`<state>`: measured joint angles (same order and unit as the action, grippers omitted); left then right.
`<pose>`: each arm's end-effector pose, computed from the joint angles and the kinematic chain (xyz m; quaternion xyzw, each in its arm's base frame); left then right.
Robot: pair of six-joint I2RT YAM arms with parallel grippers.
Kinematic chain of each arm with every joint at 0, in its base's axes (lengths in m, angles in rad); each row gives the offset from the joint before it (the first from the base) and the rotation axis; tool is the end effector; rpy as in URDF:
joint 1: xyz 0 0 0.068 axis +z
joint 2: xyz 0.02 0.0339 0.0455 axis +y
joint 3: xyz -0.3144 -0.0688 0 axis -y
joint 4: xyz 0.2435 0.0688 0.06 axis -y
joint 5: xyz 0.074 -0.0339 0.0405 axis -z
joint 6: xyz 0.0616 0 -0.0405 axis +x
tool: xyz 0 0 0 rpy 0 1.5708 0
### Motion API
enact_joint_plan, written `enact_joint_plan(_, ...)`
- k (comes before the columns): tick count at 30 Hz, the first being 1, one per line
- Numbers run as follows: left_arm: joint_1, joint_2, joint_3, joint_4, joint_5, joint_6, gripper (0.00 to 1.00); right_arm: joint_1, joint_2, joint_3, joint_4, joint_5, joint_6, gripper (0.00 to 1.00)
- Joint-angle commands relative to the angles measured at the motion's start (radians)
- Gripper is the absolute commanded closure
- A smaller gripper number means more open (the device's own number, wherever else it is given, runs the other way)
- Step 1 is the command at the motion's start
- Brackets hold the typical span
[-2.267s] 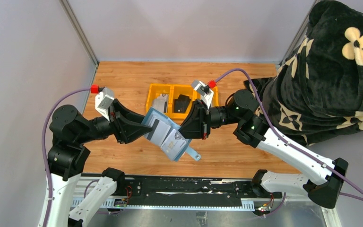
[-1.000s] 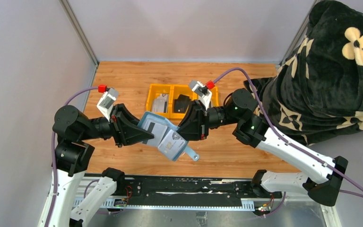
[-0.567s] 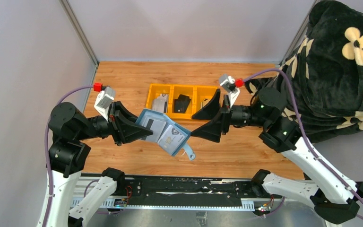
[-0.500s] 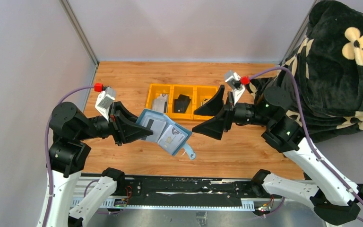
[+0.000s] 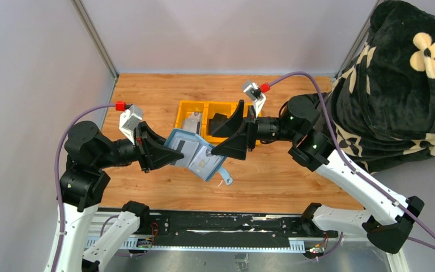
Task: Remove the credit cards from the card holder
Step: Remove the credit card from the card holder.
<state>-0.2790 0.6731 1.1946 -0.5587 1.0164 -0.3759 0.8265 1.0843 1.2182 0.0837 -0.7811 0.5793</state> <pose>0.0450 -0.0674 0.4789 0.3068 0.6447 -0.5268 0.4612 0.1180 0.1922 0.5088 -0.3660 0.5380 0.6479 0.3960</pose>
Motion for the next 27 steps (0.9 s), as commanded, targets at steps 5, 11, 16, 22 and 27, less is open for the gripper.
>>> enact_joint_plan(5,-0.006,-0.01,-0.009,-0.026,-0.045,0.074,0.92,0.052,0.033,0.002,0.079,-0.052,0.014,0.17)
enact_joint_plan(11,-0.006,-0.008,-0.004,-0.032,-0.049,0.078,0.92,0.071,0.075,0.004,0.086,-0.073,0.007,0.24)
enact_joint_plan(16,-0.006,-0.009,-0.007,-0.009,-0.033,0.047,0.92,0.09,0.105,0.005,0.085,-0.082,0.009,0.57)
enact_joint_plan(22,-0.006,-0.002,-0.028,0.012,-0.024,0.016,0.48,0.101,0.096,0.02,0.063,-0.107,0.008,1.0)
enact_joint_plan(27,-0.006,0.005,-0.06,0.033,-0.028,0.002,0.33,0.106,0.085,0.034,0.022,-0.108,0.004,1.0)
